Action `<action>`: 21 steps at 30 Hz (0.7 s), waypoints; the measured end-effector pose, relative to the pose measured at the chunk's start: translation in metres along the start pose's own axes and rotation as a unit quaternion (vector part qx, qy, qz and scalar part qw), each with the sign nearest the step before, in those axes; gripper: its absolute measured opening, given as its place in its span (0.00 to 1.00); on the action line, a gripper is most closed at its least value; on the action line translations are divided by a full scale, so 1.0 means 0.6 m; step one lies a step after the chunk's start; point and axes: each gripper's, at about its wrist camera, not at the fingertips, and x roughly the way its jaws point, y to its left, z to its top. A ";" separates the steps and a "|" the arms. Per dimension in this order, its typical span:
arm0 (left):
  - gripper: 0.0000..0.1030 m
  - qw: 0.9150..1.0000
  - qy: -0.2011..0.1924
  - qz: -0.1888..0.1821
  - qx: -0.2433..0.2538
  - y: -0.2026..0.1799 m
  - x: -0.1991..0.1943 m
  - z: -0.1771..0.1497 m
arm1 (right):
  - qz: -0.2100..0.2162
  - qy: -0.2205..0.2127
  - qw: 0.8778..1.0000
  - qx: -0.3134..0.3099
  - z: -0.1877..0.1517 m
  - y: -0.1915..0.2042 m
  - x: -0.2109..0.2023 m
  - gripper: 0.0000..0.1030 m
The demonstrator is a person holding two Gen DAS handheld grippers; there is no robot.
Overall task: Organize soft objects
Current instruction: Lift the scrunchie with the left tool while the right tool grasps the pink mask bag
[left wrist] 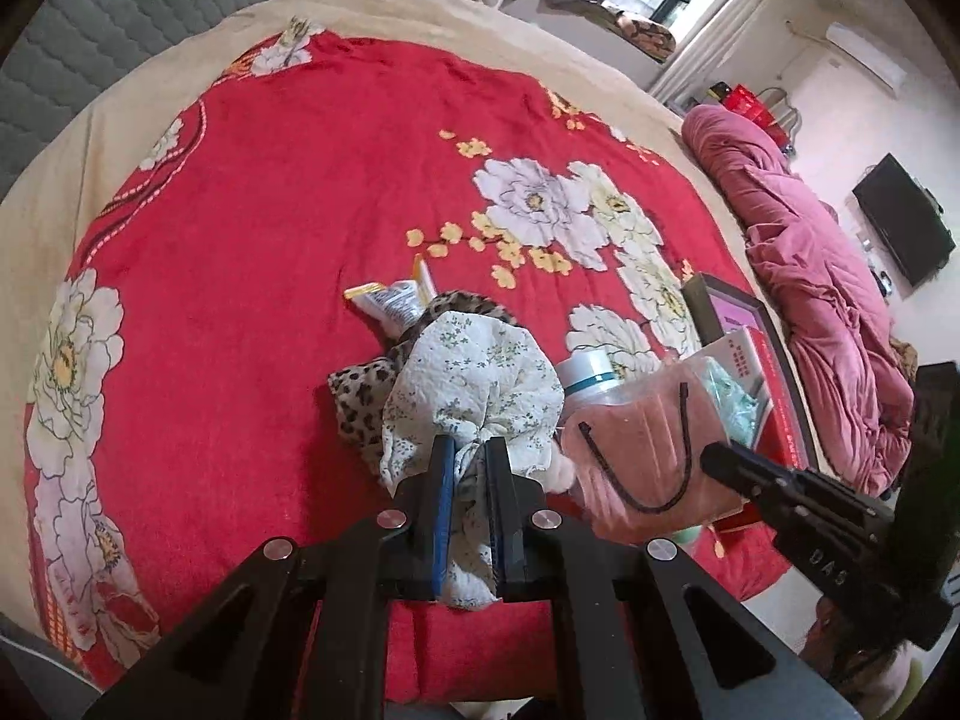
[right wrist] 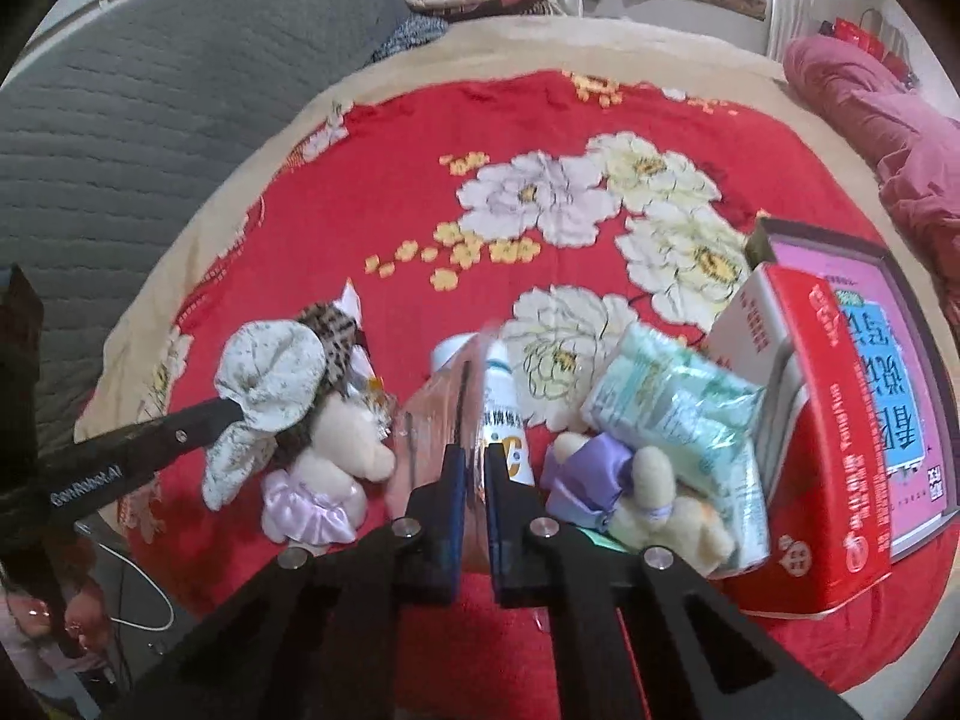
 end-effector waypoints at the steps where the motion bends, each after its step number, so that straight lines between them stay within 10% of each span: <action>1: 0.10 1.000 -0.001 0.000 0.003 -0.004 -0.002 0.000 | -0.001 -0.003 1.000 -0.001 0.001 -0.002 -0.005 0.06; 21: 0.10 0.997 -0.018 -0.017 0.071 -0.139 -0.051 0.007 | -0.014 -0.065 0.998 0.008 0.029 -0.062 -0.112 0.05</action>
